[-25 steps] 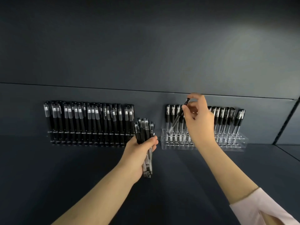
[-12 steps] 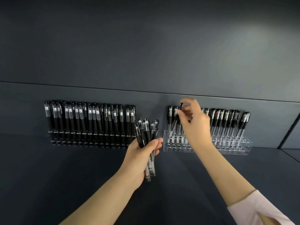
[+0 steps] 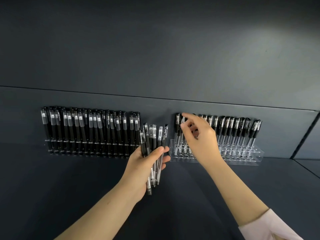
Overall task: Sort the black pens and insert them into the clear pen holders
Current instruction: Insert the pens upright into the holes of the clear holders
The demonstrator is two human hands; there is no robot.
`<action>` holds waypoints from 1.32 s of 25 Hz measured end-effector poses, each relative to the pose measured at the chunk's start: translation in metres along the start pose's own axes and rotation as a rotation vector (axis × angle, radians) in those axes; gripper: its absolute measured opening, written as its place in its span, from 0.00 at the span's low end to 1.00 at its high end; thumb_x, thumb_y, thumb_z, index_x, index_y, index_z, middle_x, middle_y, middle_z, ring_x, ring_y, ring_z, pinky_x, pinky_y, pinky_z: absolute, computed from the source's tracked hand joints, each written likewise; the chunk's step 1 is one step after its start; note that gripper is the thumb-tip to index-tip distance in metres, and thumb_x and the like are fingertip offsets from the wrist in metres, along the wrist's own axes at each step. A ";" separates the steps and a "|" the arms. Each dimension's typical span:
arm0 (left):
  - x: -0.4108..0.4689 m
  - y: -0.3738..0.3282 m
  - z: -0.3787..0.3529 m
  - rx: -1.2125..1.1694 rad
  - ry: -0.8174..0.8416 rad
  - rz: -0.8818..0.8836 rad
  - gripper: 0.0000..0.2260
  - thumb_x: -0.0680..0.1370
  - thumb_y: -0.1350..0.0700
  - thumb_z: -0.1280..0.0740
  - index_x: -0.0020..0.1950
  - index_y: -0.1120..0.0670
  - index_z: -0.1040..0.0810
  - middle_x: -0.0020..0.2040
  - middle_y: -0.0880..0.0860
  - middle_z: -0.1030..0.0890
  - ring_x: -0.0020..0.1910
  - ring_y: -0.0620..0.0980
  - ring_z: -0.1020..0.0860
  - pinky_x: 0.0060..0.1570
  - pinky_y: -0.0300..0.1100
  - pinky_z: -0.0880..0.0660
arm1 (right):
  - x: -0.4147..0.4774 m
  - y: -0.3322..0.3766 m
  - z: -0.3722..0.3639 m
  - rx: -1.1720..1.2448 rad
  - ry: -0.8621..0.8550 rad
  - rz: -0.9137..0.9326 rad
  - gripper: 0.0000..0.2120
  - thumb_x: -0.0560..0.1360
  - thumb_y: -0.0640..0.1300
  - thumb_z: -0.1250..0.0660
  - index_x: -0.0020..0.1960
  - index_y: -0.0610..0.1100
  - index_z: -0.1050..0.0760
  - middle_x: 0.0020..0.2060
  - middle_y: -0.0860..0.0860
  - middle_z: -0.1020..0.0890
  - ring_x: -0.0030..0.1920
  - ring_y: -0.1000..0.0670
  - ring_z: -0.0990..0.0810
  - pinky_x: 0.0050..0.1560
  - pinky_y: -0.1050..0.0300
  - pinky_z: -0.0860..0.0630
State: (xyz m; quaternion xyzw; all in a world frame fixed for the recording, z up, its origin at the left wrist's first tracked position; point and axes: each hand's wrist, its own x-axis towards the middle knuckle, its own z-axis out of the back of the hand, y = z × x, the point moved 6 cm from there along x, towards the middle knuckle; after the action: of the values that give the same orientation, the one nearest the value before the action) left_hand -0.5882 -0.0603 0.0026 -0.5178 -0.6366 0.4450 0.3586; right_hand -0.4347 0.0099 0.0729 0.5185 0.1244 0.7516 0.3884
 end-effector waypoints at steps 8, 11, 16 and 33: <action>-0.008 -0.003 -0.008 0.040 0.048 -0.025 0.08 0.77 0.59 0.31 0.56 0.57 0.20 0.48 0.53 0.14 0.48 0.49 0.15 0.48 0.43 0.19 | -0.018 -0.001 -0.019 0.516 0.312 -0.408 0.04 0.76 0.44 0.31 0.49 0.44 0.19 0.38 0.55 0.19 0.40 0.57 0.22 0.46 0.63 0.23; -0.008 -0.003 -0.007 0.033 0.024 -0.030 0.08 0.78 0.58 0.32 0.55 0.60 0.20 0.46 0.54 0.14 0.46 0.49 0.15 0.42 0.38 0.19 | -0.016 -0.005 -0.016 0.670 0.270 -0.467 0.03 0.76 0.41 0.32 0.48 0.41 0.22 0.39 0.51 0.18 0.40 0.55 0.21 0.45 0.60 0.24; -0.005 0.000 0.002 -0.014 -0.037 0.017 0.10 0.78 0.54 0.32 0.57 0.56 0.24 0.46 0.54 0.14 0.42 0.54 0.15 0.38 0.46 0.18 | -0.002 -0.010 0.027 0.649 -0.173 -0.375 0.05 0.77 0.38 0.33 0.51 0.43 0.28 0.41 0.44 0.16 0.38 0.49 0.18 0.42 0.57 0.21; -0.008 0.004 -0.005 0.071 0.017 0.039 0.09 0.79 0.53 0.33 0.57 0.54 0.23 0.49 0.48 0.14 0.39 0.48 0.16 0.35 0.39 0.21 | -0.001 -0.007 0.029 0.066 -0.296 0.013 0.09 0.79 0.42 0.35 0.59 0.48 0.31 0.45 0.53 0.19 0.43 0.55 0.20 0.41 0.71 0.27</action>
State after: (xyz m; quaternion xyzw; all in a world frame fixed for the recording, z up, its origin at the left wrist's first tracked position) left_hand -0.5801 -0.0664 0.0003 -0.5209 -0.6072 0.4696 0.3734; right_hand -0.4056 0.0078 0.0811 0.6369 0.0870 0.6648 0.3805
